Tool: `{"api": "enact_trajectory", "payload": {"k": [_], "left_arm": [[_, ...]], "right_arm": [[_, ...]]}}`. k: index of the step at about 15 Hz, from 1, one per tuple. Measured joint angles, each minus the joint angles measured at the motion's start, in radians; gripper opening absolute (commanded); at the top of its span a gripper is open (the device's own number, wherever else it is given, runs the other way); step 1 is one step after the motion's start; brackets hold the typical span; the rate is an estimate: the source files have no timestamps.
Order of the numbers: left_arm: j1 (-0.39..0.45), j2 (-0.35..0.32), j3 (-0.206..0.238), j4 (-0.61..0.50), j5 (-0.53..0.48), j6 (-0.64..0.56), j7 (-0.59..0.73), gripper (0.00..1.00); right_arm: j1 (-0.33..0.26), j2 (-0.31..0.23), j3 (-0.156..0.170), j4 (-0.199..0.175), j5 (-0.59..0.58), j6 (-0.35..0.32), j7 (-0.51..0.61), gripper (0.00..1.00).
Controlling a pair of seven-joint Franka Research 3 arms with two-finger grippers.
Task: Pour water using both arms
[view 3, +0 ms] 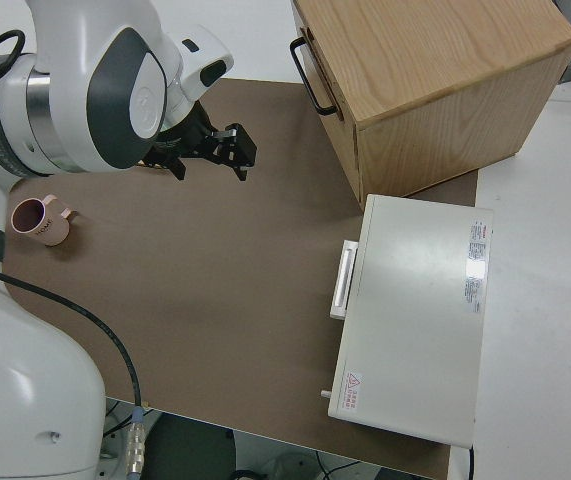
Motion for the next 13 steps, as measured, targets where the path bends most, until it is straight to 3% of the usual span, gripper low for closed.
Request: {"api": "enact_trajectory", "payload": {"k": [3,7,13], "left_arm": [[-0.084,-0.012,0.02,0.0,0.002,-0.049,-0.046,1.0],[-0.258,-0.026,0.11,0.0,0.004,-0.107,-0.05,1.0],[-0.341,-0.027,0.115,0.0,0.005,-0.164,-0.052,1.0]], "right_arm": [[0.0,0.0,0.0,0.0,0.0,0.0,0.0,0.992],[0.0,0.0,0.0,0.0,0.0,0.0,0.0,0.992],[0.0,0.0,0.0,0.0,0.0,0.0,0.0,0.992]]}}
